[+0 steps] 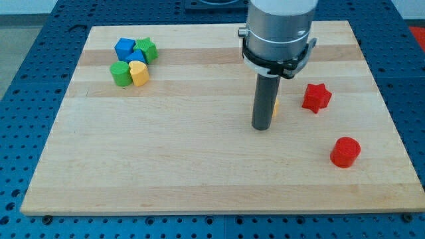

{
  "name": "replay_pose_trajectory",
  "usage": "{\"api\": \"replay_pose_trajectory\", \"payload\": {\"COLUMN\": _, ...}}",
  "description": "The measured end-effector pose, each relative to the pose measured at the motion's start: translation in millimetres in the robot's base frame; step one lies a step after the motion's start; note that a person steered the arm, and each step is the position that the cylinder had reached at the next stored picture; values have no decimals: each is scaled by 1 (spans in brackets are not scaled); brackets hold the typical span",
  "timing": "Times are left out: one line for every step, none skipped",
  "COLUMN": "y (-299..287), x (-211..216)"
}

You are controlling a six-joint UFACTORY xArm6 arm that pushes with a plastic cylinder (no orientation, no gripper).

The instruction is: Move yellow hexagon slightly right

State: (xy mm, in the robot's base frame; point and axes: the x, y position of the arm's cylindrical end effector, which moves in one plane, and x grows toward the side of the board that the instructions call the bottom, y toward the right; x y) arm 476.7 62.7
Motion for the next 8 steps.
{"api": "replay_pose_trajectory", "payload": {"y": -4, "x": 0}}
{"api": "replay_pose_trajectory", "payload": {"y": -27, "x": 3}}
{"api": "replay_pose_trajectory", "payload": {"y": -32, "x": -40}}
{"api": "replay_pose_trajectory", "payload": {"y": -15, "x": -55}}
{"api": "replay_pose_trajectory", "payload": {"y": -6, "x": -43}}
{"api": "replay_pose_trajectory", "payload": {"y": -4, "x": -32}}
{"api": "replay_pose_trajectory", "payload": {"y": 8, "x": -32}}
{"api": "replay_pose_trajectory", "payload": {"y": 22, "x": -34}}
